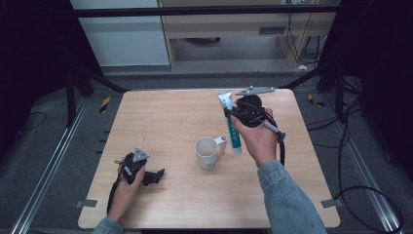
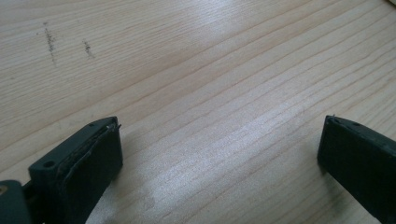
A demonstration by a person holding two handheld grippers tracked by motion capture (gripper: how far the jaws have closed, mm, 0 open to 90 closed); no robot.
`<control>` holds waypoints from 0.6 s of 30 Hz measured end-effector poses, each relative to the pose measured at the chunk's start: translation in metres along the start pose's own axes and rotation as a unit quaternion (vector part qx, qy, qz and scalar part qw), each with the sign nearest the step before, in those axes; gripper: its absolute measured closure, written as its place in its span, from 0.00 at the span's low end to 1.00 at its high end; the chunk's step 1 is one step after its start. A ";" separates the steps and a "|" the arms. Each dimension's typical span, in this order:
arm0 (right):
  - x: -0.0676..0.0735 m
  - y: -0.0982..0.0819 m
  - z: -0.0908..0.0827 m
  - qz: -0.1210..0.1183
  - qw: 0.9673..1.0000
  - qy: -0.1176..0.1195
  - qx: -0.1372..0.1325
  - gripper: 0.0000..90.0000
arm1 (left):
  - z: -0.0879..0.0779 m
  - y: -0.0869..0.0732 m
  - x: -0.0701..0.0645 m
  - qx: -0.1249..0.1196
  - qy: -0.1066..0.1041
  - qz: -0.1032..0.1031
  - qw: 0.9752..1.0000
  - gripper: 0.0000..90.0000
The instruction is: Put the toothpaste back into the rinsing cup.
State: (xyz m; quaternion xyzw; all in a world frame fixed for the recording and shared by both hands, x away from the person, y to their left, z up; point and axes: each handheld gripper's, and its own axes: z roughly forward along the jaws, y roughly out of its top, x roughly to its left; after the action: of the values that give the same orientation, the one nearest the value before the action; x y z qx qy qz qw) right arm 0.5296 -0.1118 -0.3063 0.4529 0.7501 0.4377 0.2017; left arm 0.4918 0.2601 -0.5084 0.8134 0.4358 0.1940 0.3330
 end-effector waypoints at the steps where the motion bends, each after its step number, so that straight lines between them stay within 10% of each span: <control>1: 0.001 0.001 0.000 0.000 1.000 0.001 -0.001 0.86 | 0.000 0.000 0.000 -0.001 0.000 -0.001 1.000 0.00; 18: 0.012 0.011 0.000 -0.001 0.999 0.015 -0.029 0.86 | 0.000 0.000 0.000 0.000 0.000 0.000 1.000 0.00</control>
State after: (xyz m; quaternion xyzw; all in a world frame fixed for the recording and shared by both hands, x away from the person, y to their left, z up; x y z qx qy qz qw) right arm 0.5290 -0.0992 -0.2961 0.4393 0.7407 0.4658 0.2037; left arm 0.4918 0.2601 -0.5084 0.8134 0.4359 0.1939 0.3329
